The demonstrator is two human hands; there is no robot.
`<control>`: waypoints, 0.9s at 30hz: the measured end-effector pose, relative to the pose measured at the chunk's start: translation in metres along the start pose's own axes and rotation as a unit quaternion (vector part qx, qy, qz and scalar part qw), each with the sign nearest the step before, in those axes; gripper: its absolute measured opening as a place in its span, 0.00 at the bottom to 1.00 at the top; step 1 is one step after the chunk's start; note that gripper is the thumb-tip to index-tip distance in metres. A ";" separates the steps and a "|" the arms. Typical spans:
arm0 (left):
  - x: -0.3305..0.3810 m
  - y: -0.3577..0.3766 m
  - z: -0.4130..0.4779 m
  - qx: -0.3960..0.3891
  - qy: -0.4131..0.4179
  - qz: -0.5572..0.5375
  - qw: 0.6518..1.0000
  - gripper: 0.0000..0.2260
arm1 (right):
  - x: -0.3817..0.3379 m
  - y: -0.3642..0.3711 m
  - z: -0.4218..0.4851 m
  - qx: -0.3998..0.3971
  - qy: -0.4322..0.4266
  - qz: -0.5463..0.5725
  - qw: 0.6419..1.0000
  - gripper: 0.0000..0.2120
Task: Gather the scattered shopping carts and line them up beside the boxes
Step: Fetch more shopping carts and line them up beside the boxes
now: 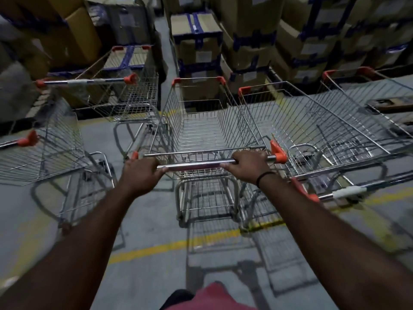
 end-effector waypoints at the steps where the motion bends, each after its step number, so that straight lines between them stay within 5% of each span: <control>1: 0.003 0.002 -0.004 0.001 0.000 -0.004 1.000 0.19 | 0.002 -0.001 -0.005 -0.002 -0.001 -0.002 1.000 0.21; 27: 0.033 0.003 -0.103 0.017 -0.027 -0.012 0.999 0.18 | 0.002 0.010 -0.082 0.009 -0.043 -0.023 0.999 0.19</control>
Point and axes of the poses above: each hand's wrist, its own z-axis towards the middle knuckle, its own y-axis out of the palm, x = y × z, the point moved 6 cm from there along z, towards the middle knuckle, and after that the axes turned 11 degrees about y, right-handed, at the moved point
